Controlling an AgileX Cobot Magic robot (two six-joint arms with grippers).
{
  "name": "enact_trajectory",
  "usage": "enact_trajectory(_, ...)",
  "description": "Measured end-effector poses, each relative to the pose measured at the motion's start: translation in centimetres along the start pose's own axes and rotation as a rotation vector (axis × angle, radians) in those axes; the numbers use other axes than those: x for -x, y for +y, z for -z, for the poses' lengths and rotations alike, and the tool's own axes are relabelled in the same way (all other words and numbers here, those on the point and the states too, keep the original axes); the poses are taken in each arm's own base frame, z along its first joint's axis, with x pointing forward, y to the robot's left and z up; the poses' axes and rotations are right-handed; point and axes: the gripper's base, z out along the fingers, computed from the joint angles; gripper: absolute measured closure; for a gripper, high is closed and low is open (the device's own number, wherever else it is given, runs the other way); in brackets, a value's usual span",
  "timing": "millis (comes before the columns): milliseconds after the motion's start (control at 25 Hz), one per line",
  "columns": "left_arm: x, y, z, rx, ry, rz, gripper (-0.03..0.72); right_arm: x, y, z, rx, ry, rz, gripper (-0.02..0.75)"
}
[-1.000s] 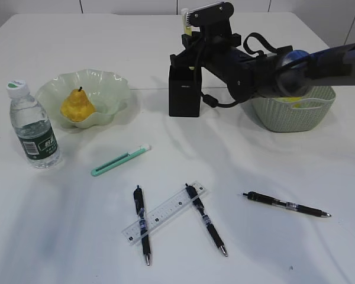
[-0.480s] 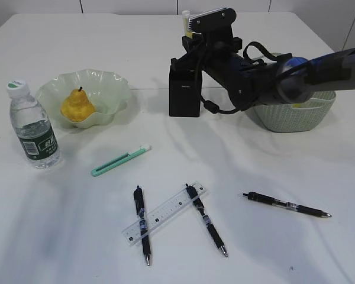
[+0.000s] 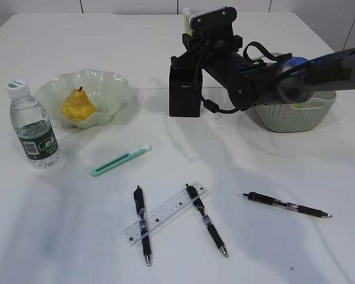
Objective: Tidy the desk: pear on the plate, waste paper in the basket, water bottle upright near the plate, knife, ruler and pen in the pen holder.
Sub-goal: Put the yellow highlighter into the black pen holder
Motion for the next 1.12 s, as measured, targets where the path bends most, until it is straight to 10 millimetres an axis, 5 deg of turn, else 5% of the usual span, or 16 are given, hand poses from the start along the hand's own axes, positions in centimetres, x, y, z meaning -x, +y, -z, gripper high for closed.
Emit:
enact_trajectory(600,0.0,0.0,0.0,0.0,0.0,0.0,0.276,0.1,0.0,-0.5,-0.004,-0.024,-0.007,0.615)
enact_trajectory(1120,0.0,0.0,0.0,0.0,0.0,0.0,0.276,-2.0,0.3,-0.8,0.005,0.031,-0.009,0.615)
